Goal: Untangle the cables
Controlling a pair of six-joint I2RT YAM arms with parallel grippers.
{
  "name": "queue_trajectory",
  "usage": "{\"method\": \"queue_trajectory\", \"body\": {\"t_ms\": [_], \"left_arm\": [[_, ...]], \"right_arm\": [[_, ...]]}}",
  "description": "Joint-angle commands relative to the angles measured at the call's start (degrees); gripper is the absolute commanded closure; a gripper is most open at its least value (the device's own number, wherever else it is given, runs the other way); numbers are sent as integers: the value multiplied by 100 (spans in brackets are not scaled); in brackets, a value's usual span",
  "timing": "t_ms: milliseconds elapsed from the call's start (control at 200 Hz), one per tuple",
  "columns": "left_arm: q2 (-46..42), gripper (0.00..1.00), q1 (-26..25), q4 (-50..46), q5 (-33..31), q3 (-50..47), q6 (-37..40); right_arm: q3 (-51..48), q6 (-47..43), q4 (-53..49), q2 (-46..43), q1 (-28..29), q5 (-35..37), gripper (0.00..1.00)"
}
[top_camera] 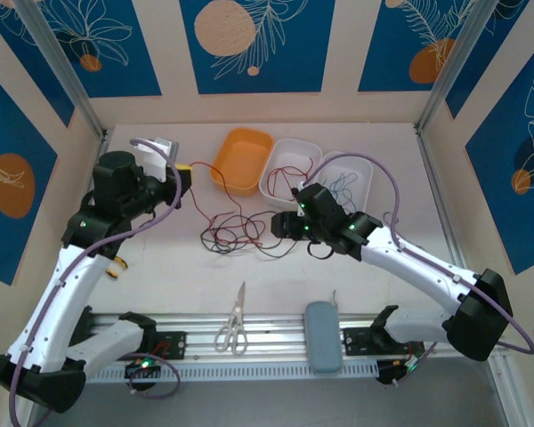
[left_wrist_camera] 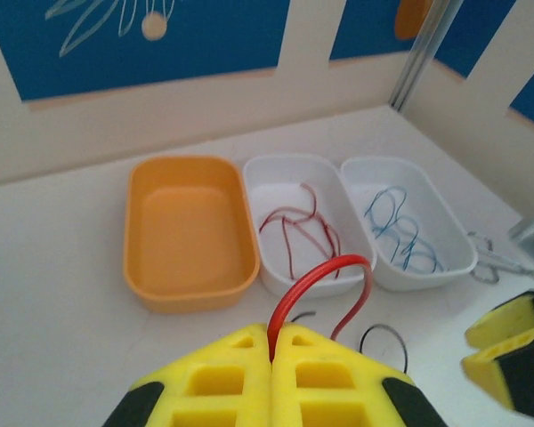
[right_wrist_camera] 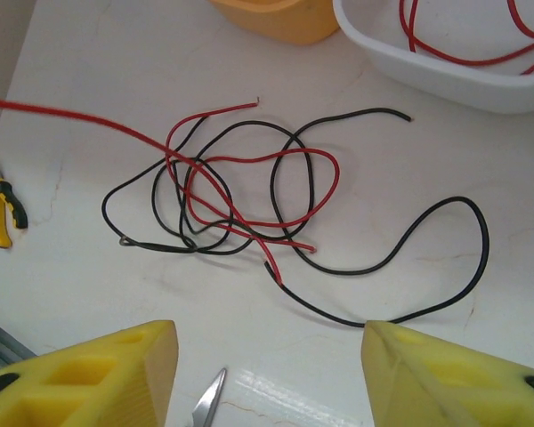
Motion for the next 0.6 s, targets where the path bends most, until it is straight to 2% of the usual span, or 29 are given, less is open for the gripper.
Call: {"method": "queue_trajectory", "body": {"t_ms": [0,135,300,595], "left_arm": [[42,100,24,398,328,452,-196],[208,100,20,549,559,707,-348],[321,100,20,716,773,805,-454],[262,100,26,725,867,833,-509]], "right_arm": [[157,-124,101,-5,-28,-14,40],[143,-754,748,-52,32,-458,37],[58,-1817,1697,-16,130,-459,29],[710,-3367,2365,914,216,-431,25]]}}
